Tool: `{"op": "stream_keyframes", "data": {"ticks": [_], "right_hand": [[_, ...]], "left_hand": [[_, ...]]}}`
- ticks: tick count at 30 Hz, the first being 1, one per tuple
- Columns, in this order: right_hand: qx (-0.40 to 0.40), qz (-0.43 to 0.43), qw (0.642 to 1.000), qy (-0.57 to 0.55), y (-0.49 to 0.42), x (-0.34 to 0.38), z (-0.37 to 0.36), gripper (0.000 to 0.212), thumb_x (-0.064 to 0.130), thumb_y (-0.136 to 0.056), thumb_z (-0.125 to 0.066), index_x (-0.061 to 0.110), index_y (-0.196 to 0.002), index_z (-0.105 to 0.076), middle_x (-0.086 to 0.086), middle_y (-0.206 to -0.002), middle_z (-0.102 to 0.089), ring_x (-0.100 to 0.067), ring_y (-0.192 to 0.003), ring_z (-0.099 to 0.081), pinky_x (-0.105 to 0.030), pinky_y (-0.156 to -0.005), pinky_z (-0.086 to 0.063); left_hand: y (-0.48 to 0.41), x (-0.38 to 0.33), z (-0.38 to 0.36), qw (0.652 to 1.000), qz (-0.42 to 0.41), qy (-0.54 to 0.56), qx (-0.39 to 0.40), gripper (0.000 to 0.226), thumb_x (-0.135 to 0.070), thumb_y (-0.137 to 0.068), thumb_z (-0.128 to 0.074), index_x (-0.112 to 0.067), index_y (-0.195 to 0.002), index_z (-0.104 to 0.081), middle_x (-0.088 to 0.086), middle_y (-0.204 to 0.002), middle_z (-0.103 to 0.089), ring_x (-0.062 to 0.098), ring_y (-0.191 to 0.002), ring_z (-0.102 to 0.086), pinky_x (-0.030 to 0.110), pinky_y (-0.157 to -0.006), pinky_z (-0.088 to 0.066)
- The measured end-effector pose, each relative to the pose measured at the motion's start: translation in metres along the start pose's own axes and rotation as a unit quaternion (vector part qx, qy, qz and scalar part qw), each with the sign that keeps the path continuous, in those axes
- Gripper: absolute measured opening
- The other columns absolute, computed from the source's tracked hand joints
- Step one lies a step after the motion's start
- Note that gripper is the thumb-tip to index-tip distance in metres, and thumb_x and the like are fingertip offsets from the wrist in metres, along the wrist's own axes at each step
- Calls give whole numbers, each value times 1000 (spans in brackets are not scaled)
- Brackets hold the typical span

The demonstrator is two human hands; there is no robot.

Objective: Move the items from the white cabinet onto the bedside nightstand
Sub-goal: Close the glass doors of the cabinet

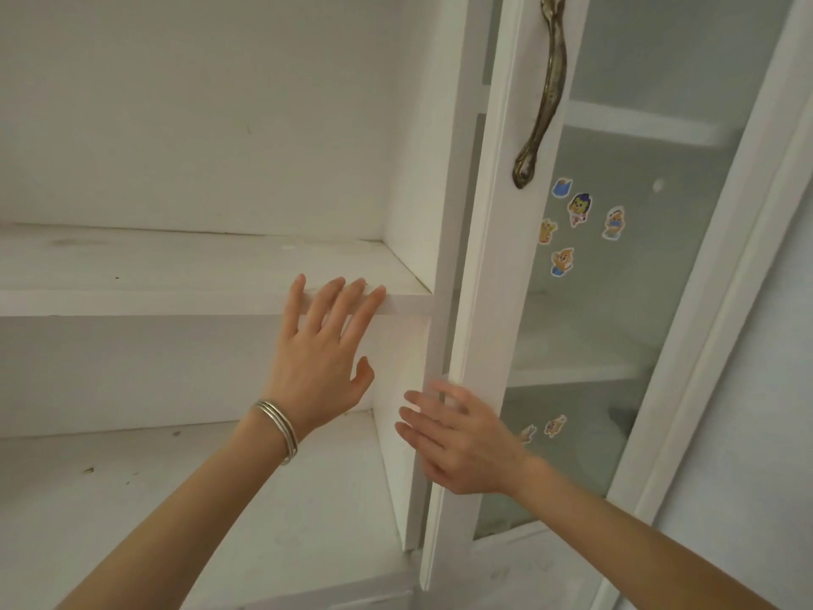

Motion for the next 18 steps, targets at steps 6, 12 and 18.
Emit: {"op": "stream_keyframes", "data": {"ticks": [6, 12, 18], "right_hand": [[-30, 27, 998, 42, -16, -40, 11, 30, 23, -85, -49, 8, -101, -70, -5, -98, -70, -24, -105, -60, -33, -97, -36], [-41, 24, 999, 19, -19, -42, 11, 29, 22, -83, -50, 9, -99, -70, -4, -96, -70, -23, -99, -61, -33, -94, -40], [-36, 26, 999, 21, -19, -42, 10, 29, 21, -82, -49, 9, -97, -71, -3, -93, -71, -22, -95, -62, -33, -93, -40]], "left_hand": [[-2, -3, 2, 999, 18, 3, -26, 68, -33, -75, -52, -10, -138, -44, 14, -132, -50, 35, -122, -42, 59, -110, -15], [-2, -2, 4, 999, 14, -2, -52, 65, -31, -76, -53, -11, -137, -44, 14, -132, -51, 34, -121, -43, 58, -110, -16], [-3, -2, 8, 997, 25, 14, -71, 61, -32, -78, -52, -11, -135, -47, 13, -130, -52, 34, -120, -45, 56, -109, -20]]}}
Point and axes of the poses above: each hand's wrist, its own y-axis away from the middle knuckle, its own z-axis out of the back of the hand, x = y × z, the point moved 9 cm from there along -y, towards the middle knuckle
